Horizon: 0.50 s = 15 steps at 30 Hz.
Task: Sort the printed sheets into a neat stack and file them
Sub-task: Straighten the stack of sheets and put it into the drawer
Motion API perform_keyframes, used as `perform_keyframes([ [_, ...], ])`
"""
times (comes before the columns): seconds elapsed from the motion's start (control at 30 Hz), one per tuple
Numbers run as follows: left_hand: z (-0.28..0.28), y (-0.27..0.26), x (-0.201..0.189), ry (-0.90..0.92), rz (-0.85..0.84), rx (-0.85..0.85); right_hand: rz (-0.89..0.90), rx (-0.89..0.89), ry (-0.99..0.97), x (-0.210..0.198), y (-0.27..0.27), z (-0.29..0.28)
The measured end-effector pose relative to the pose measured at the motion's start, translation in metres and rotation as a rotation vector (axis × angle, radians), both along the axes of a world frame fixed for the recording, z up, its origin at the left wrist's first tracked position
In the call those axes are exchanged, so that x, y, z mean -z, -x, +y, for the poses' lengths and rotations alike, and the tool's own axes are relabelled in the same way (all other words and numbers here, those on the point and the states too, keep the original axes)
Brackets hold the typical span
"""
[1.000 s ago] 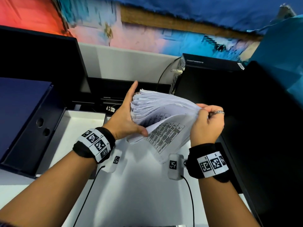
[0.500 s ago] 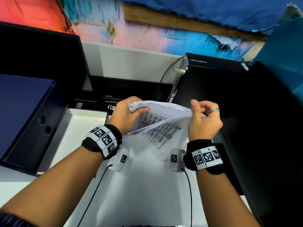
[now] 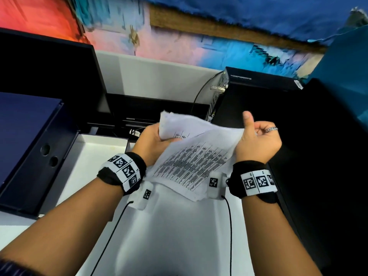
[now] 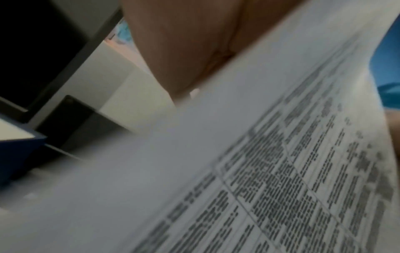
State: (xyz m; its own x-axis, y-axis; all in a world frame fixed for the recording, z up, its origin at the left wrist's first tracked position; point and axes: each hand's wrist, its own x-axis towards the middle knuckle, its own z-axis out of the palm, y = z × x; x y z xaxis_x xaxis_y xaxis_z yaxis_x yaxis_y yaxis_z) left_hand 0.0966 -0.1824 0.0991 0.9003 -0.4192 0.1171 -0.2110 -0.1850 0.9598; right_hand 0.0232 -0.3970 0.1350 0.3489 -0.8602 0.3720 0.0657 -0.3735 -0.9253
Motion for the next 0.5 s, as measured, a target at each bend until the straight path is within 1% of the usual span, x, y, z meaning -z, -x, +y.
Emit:
perform_keyframes([
  [0.07,-0.004,-0.003,-0.016,0.064,-0.024,-0.038,0.046,0.03,-0.032,-0.011,-0.008,-0.012],
  [0.1,-0.004,-0.005,-0.025,0.073,-0.033,-0.03,0.091,0.038,-0.037,-0.015,-0.013,-0.018],
  [0.2,-0.002,-0.02,-0.033,-0.012,-0.05,0.012,0.216,-0.009,-0.08,-0.012,-0.033,-0.03],
  [0.27,0.001,-0.028,-0.02,-0.029,0.046,0.028,0.309,-0.041,-0.113,0.004,-0.045,-0.031],
  [0.37,0.003,-0.027,0.021,-0.091,0.261,0.041,0.467,-0.097,-0.149,0.044,-0.054,-0.026],
  [0.43,0.004,-0.026,0.056,-0.175,0.379,-0.015,0.534,-0.143,-0.202,0.079,-0.057,-0.021],
  [0.5,0.006,-0.023,0.091,-0.215,0.434,-0.109,0.595,-0.207,-0.267,0.107,-0.05,-0.017],
])
